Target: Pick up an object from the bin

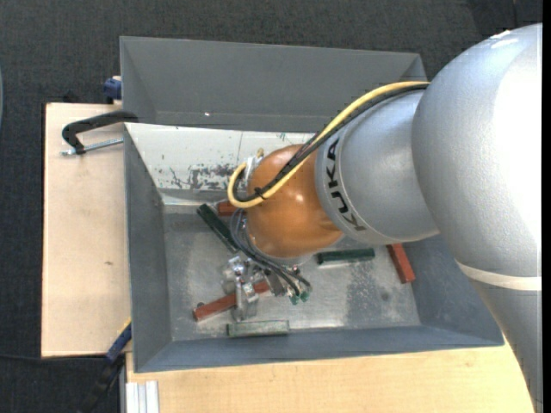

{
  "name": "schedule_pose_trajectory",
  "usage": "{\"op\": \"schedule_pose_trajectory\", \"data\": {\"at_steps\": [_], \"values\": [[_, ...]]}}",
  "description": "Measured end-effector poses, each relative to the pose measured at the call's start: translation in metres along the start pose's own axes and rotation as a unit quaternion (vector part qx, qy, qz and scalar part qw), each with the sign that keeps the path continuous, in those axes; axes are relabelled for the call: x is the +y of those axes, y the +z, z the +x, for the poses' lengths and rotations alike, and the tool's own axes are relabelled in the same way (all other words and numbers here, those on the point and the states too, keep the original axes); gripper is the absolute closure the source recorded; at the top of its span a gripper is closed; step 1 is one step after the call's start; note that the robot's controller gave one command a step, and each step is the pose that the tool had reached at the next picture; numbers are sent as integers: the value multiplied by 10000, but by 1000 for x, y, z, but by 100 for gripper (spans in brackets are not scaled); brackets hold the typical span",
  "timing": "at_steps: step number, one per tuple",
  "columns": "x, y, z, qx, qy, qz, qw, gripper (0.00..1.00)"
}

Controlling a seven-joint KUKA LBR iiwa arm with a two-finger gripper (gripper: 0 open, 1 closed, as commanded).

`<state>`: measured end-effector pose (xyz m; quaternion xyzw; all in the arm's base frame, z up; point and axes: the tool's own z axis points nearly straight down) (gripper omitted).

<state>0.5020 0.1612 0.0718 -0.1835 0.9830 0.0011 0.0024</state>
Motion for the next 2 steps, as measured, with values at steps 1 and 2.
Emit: {"op": "schedule_pose_trajectory", "data": {"at_steps": [1,2], "values": [[0,0,0,0,4,-1,10000,100],[-4,-147,-20,-4,-419,3,9991,100]]}}
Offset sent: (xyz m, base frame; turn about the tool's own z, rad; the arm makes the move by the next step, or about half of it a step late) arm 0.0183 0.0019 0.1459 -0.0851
